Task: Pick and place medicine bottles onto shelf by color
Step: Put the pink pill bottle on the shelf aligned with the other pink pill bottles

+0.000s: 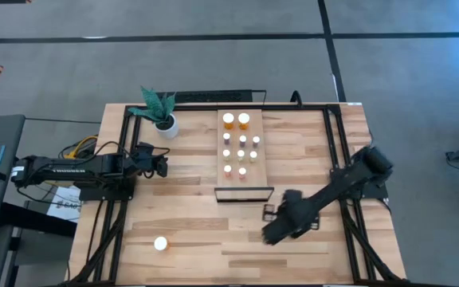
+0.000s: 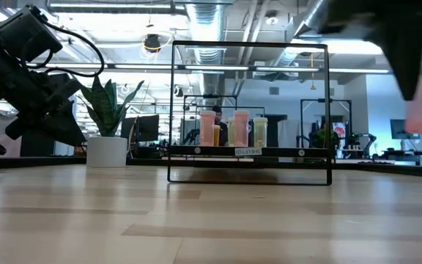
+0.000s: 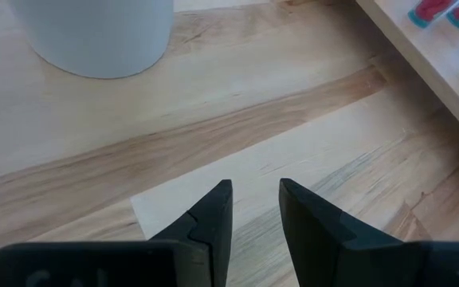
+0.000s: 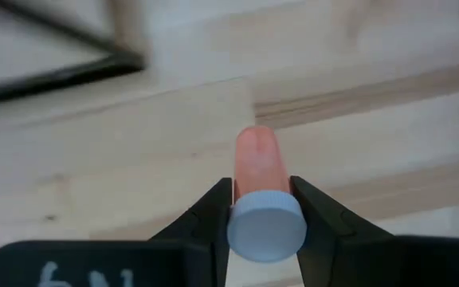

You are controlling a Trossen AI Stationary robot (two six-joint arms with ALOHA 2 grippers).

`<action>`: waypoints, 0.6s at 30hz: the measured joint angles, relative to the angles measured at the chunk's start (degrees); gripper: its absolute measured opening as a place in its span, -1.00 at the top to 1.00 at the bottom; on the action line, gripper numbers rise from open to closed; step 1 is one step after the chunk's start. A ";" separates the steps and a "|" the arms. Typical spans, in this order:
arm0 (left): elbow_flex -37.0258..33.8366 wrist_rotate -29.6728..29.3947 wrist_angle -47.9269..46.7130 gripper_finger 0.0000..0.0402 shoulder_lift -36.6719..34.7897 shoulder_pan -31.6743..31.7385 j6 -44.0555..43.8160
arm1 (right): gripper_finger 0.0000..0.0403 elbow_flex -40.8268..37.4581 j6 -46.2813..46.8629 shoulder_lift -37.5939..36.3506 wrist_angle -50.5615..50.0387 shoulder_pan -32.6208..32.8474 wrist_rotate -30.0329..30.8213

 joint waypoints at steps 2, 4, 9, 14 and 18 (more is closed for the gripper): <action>0.02 0.00 0.02 0.55 -0.01 -0.02 0.01 | 0.39 -7.57 3.25 -6.08 3.52 0.00 -0.39; 0.01 0.00 0.03 0.55 -0.01 -0.01 0.02 | 0.39 -14.06 6.02 -11.37 5.29 -0.51 -0.91; 0.00 0.00 0.03 0.55 -0.02 0.01 0.02 | 0.41 -23.03 11.62 -22.78 5.40 -3.92 -1.22; 0.00 0.00 0.03 0.55 -0.02 0.01 0.02 | 0.41 -24.50 8.59 -30.31 1.79 -11.11 -0.34; 0.01 0.00 0.03 0.55 -0.01 0.01 0.02 | 0.40 -24.52 3.94 -32.59 0.19 -18.78 1.59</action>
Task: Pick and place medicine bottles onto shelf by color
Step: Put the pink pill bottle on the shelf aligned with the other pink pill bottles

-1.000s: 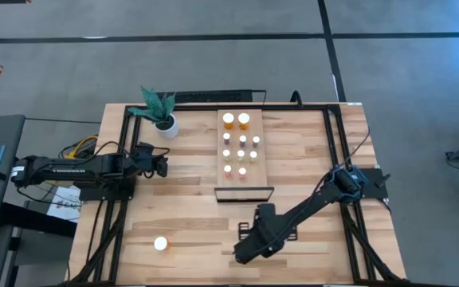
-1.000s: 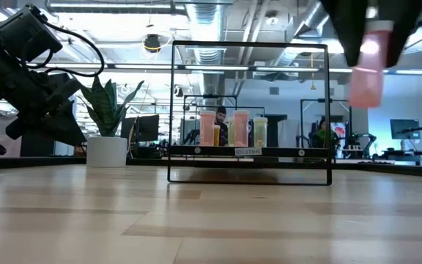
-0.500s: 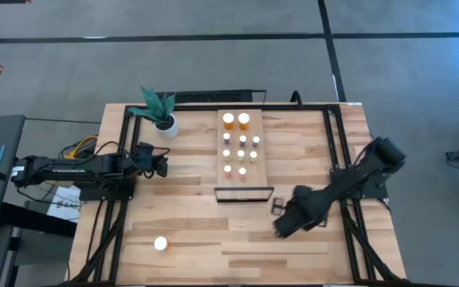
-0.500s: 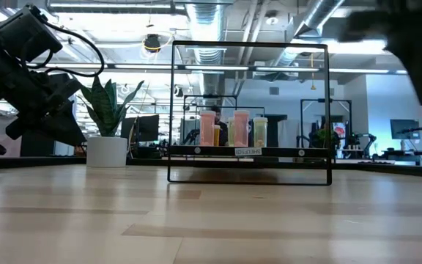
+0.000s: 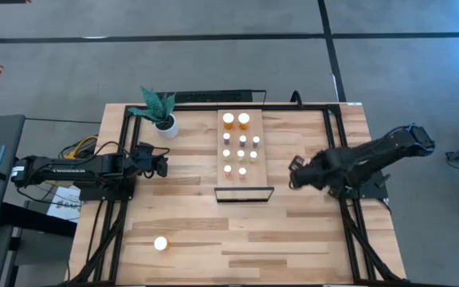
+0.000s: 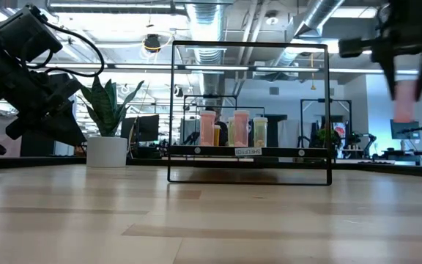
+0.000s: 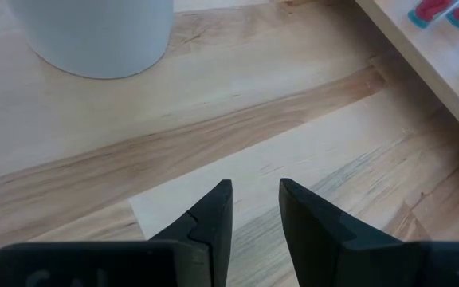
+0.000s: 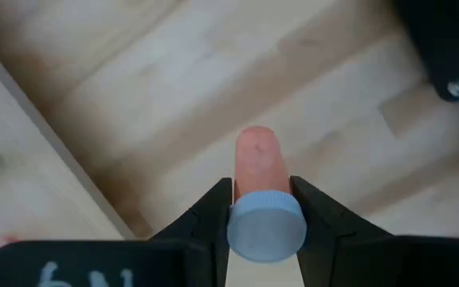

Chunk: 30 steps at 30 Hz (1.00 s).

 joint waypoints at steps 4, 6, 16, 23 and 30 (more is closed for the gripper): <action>0.01 0.00 0.00 0.55 0.00 -0.01 0.00 | 0.39 0.00 -10.81 1.63 2.73 -8.33 -0.44; 0.01 0.00 0.00 0.55 0.01 0.00 0.00 | 0.39 0.28 -16.22 2.69 4.43 -12.08 -1.26; 0.01 0.00 0.00 0.55 0.01 -0.01 0.00 | 0.39 9.44 -34.83 12.74 7.73 -20.85 -2.32; 0.01 0.00 0.02 0.55 0.00 -0.02 0.00 | 0.39 18.04 -42.75 21.37 7.57 -21.91 -3.56; 0.02 0.00 0.02 0.55 0.00 -0.01 -0.01 | 0.39 23.88 -45.78 27.82 7.56 -20.15 -4.46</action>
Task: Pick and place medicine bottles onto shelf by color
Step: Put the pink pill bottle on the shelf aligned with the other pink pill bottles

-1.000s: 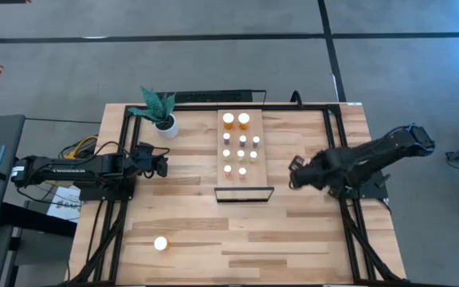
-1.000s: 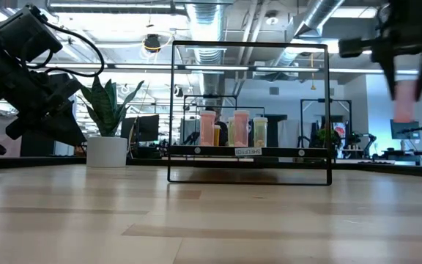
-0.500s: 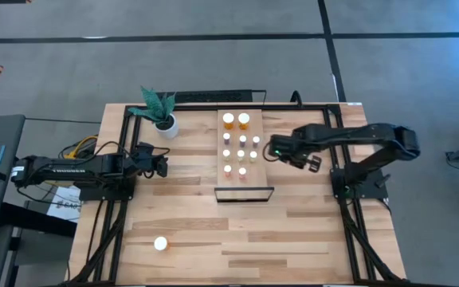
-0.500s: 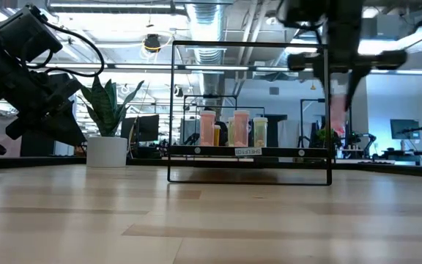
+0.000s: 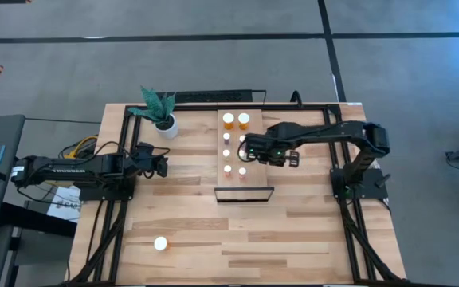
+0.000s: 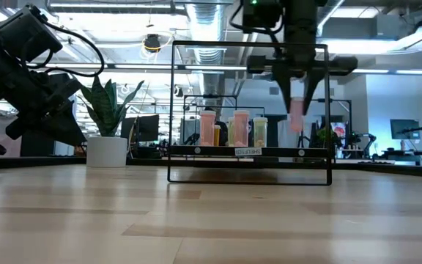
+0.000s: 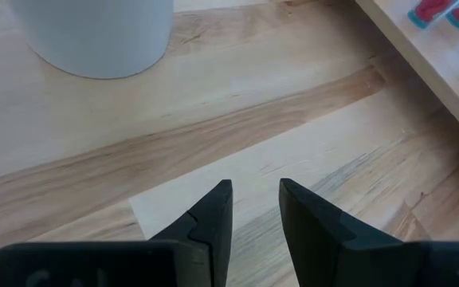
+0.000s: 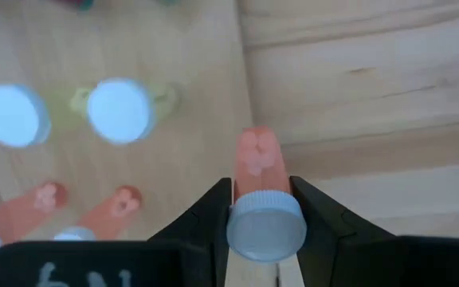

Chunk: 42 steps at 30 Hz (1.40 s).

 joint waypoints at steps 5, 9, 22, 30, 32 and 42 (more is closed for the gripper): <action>-0.02 0.00 -0.01 0.55 0.02 -0.01 0.01 | 0.39 2.36 -0.49 3.04 -0.19 1.12 -1.28; -0.02 0.00 -0.02 0.55 -0.01 -0.01 0.01 | 0.39 3.23 -0.63 4.24 0.46 1.78 -1.47; -0.01 0.00 -0.01 0.55 0.00 0.00 0.01 | 0.36 1.47 -1.60 4.19 6.90 4.73 -1.40; 0.00 0.00 -0.02 0.55 0.00 0.00 0.01 | 0.34 1.52 -1.85 4.14 6.82 4.65 -1.36; 0.00 0.00 -0.02 0.55 0.00 0.01 0.01 | 0.33 1.52 -1.89 4.14 6.84 4.66 -1.36; -0.02 0.00 -0.02 0.55 0.01 0.01 0.01 | 0.19 1.52 -1.64 4.24 7.15 5.28 -2.28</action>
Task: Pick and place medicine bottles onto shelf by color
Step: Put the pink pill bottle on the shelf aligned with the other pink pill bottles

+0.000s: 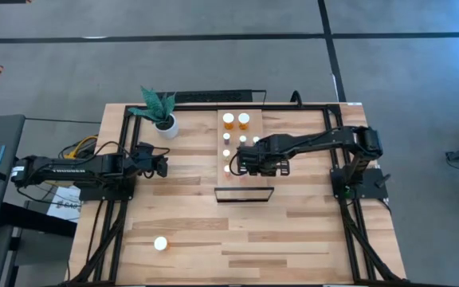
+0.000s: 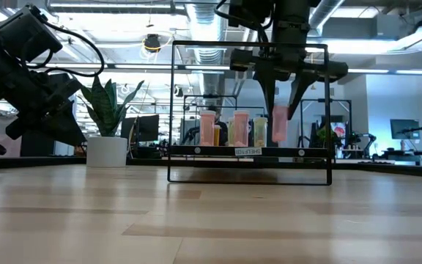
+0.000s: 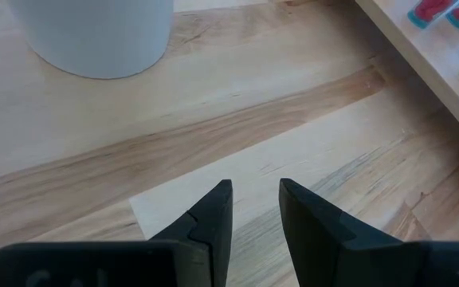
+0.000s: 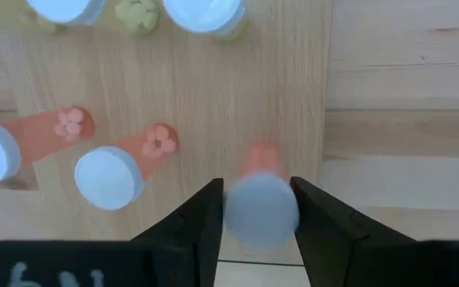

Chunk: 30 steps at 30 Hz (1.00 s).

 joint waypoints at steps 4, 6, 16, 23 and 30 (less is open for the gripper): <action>0.01 0.00 0.00 0.55 0.00 -0.01 0.00 | 0.12 -0.20 -0.48 2.27 0.31 -0.27 -1.77; 0.02 0.00 0.00 0.55 -0.01 0.00 0.00 | 0.11 0.39 -1.25 3.25 0.95 -0.59 -3.10; 0.00 0.02 0.02 0.55 -0.02 0.00 0.00 | 0.18 0.17 -2.35 3.85 1.62 -1.75 -5.10; 0.00 0.02 0.02 0.55 -0.02 -0.01 0.00 | 0.26 0.17 -2.81 3.85 1.78 -2.19 -5.01; 0.02 0.00 0.02 0.55 -0.02 -0.02 0.00 | 0.30 0.17 -3.40 3.85 2.32 -2.64 -5.01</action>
